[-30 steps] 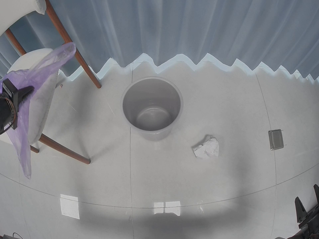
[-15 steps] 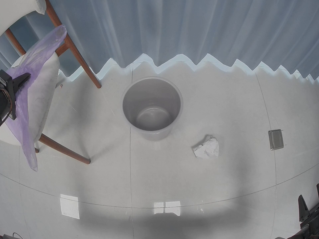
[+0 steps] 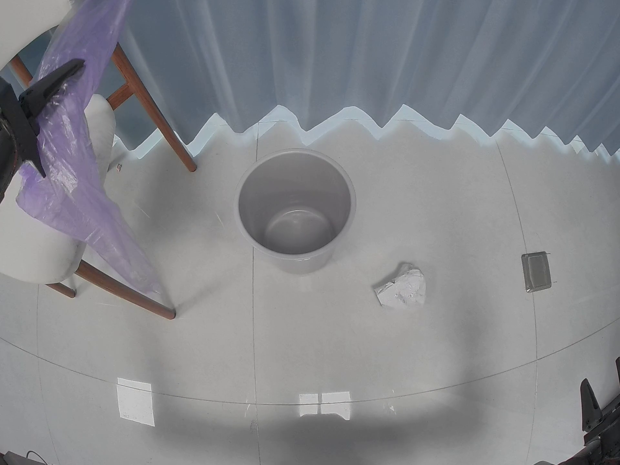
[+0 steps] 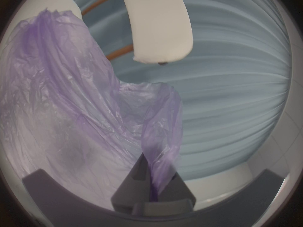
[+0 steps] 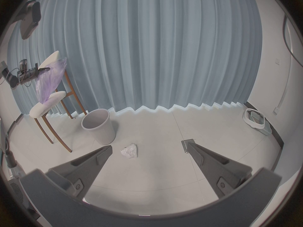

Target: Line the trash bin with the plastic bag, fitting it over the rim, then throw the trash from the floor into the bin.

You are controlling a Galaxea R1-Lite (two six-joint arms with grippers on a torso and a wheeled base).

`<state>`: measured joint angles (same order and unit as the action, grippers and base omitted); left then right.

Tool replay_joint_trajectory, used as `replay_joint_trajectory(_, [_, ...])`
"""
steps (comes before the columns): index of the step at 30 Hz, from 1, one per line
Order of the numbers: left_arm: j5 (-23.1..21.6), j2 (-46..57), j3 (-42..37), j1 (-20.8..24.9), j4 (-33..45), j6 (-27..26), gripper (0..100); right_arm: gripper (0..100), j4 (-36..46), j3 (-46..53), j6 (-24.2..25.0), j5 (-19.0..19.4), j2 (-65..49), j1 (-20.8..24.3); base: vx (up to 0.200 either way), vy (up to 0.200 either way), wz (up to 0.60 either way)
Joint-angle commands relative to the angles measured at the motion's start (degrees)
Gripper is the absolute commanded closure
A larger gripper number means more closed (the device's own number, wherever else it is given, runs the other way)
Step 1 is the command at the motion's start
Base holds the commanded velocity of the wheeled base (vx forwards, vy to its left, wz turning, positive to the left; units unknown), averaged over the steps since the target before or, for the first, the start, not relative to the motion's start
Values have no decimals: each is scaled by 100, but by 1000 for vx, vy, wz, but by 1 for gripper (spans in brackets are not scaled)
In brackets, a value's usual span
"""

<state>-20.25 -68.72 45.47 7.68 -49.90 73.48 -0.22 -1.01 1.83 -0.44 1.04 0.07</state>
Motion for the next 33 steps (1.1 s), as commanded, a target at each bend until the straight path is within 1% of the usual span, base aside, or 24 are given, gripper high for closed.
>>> replay_joint_trajectory(1, [-612,-80,146,313,-231,360,100,0,-4,101,2,0,-104,1,0,0,0])
replay_joint_trajectory(3, [-937,-72,181,366,-293,544,100,0,-4,101,2,0,-104,1,0,0,0])
replay_joint_trajectory(4, [-963,-63,181,375,-301,553,100,0,-4,101,2,0,-104,1,0,0,0])
replay_joint_trajectory(5, [-1192,-54,225,427,-319,676,100,0,-4,101,2,0,-104,1,0,0,0])
replay_joint_trajectory(7, [-1306,-54,287,524,-328,773,100,0,-4,101,2,0,-104,1,0,0,0])
replay_joint_trajectory(10, [-1315,-54,375,656,-328,896,100,0,-4,101,2,0,-104,1,0,0,0])
replay_joint_trajectory(11, [-1324,-54,463,814,-328,1098,100,0,-4,101,2,0,-104,10,0,0,0])
replay_joint_trajectory(14, [-1341,-45,568,1043,-337,1353,100,0,-4,101,2,0,-104,10,0,0,0])
replay_joint_trajectory(15, [-1341,-63,621,1122,-345,1397,100,0,-4,101,2,0,-104,1,0,0,0])
replay_joint_trajectory(21, [-1350,-300,682,1236,-591,1397,100,0,-4,101,2,0,-104,1,0,0,0])
replay_joint_trajectory(24, [-1429,-449,665,1227,-811,1388,100,0,-4,101,-7,0,-104,10,0,0,0])
replay_joint_trajectory(28, [-1939,-652,577,1016,-1101,1379,100,0,-4,101,2,0,-104,1,0,0,0])
replay_joint_trajectory(30, [-2053,-713,568,955,-1180,1379,100,0,-4,101,2,0,-104,1,0,0,0])
replay_joint_trajectory(31, [-2194,-819,568,919,-1277,1379,100,0,-4,101,-7,0,-104,1,0,0,0])
replay_joint_trajectory(33, [-2264,-915,577,876,-1347,1361,100,0,-4,101,-7,0,-104,10,0,0,0])
